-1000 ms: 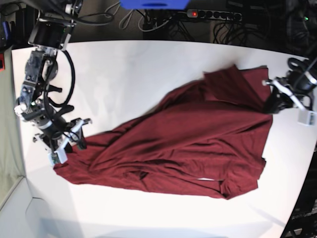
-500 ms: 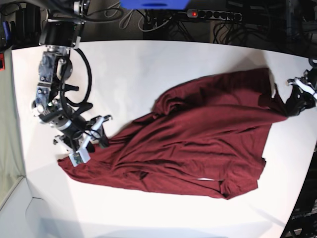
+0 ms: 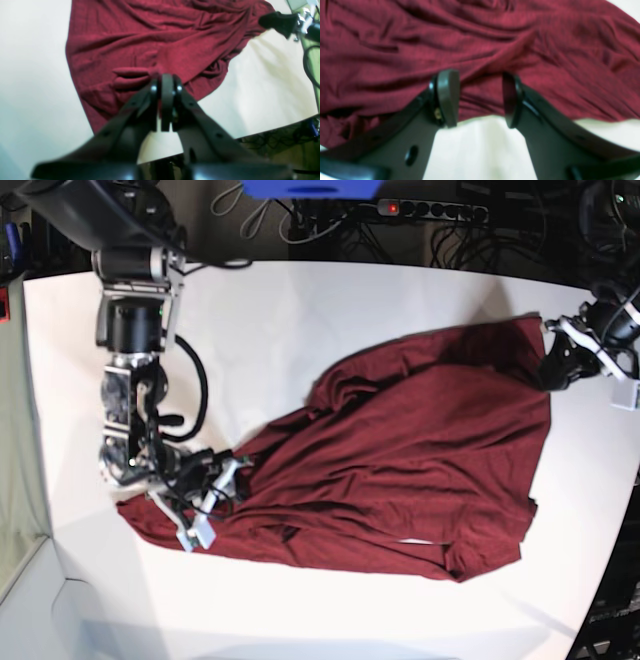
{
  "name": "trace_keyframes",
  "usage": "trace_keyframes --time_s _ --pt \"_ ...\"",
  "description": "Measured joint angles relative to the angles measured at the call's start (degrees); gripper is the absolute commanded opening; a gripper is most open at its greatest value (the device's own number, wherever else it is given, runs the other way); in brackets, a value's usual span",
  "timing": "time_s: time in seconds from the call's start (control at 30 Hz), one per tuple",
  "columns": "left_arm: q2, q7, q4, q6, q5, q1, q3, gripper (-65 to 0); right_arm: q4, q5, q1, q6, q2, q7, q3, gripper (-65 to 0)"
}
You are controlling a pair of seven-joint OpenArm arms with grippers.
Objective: Layout the t-shirt on the table in an organized manner, then fold the t-shirt properly
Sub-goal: 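Grasp the shirt edges with both grippers and pull them apart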
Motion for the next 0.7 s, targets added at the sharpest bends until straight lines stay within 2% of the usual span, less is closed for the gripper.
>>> trace_keyframes --time_s 0.23,0.33,0.4,0.7 --pt "0.57 0.07 0.00 0.00 0.00 0.00 0.02 -64.7 -4.61 0.11 3.43 -0.33 -0.22 0.57 -0.24 -36.2" --pt "0.57 0.04 0.00 0.00 -0.02 0.00 0.02 -64.7 -4.61 0.09 3.45 -5.42 -0.37 1.68 -0.28 -34.8" --pt "0.57 0.04 0.00 0.00 0.00 0.00 0.02 -64.7 -4.61 0.11 3.45 -7.08 -0.31 3.65 -0.26 -32.9" --pt "0.59 0.07 0.00 0.00 0.00 -0.13 0.02 -64.7 -4.59 0.13 3.04 -7.13 -0.52 4.59 -0.17 -32.3"
